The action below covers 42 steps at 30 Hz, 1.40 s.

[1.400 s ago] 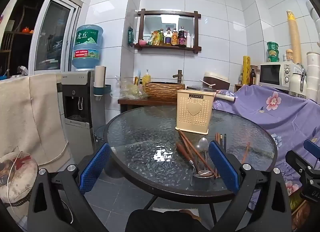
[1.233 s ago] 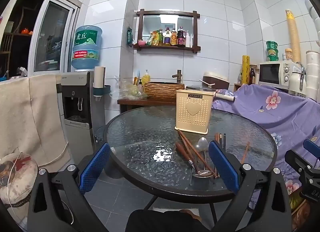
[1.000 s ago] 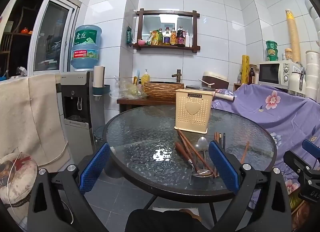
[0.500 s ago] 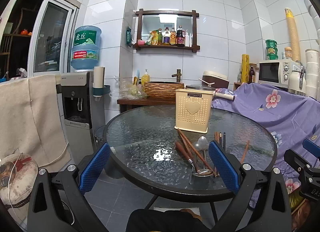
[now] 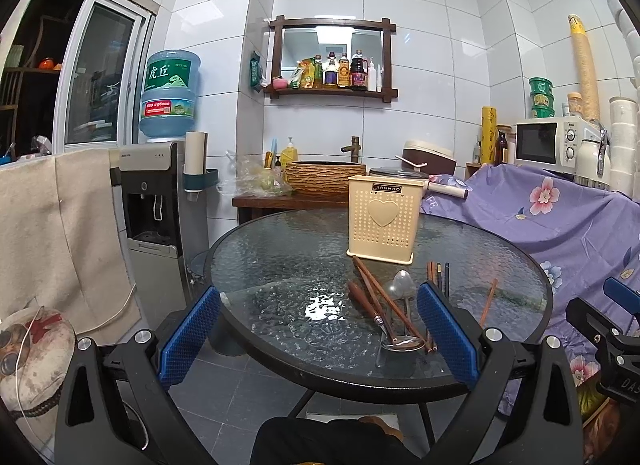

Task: Organize utensils

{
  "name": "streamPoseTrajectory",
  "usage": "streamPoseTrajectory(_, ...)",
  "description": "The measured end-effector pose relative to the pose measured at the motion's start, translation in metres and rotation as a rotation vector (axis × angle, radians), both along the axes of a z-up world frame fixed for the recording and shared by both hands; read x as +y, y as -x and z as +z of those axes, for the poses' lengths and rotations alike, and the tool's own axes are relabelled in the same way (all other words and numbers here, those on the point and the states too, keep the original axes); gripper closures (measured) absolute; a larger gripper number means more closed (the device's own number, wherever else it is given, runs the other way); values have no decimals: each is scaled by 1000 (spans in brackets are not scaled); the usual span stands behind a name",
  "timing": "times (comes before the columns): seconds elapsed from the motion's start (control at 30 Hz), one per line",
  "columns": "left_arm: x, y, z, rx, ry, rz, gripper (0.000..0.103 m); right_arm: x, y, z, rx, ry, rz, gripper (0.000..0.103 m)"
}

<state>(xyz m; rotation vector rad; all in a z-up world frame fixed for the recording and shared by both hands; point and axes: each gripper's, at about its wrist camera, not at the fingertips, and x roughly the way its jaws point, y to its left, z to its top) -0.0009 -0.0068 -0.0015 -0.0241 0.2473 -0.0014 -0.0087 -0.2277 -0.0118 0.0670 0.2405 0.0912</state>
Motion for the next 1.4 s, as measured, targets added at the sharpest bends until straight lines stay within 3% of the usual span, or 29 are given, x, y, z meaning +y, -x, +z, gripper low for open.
streamPoseTrajectory(1.4,-3,1,-2,6,1,-3,6,1,-1,0,9,0,2,5)
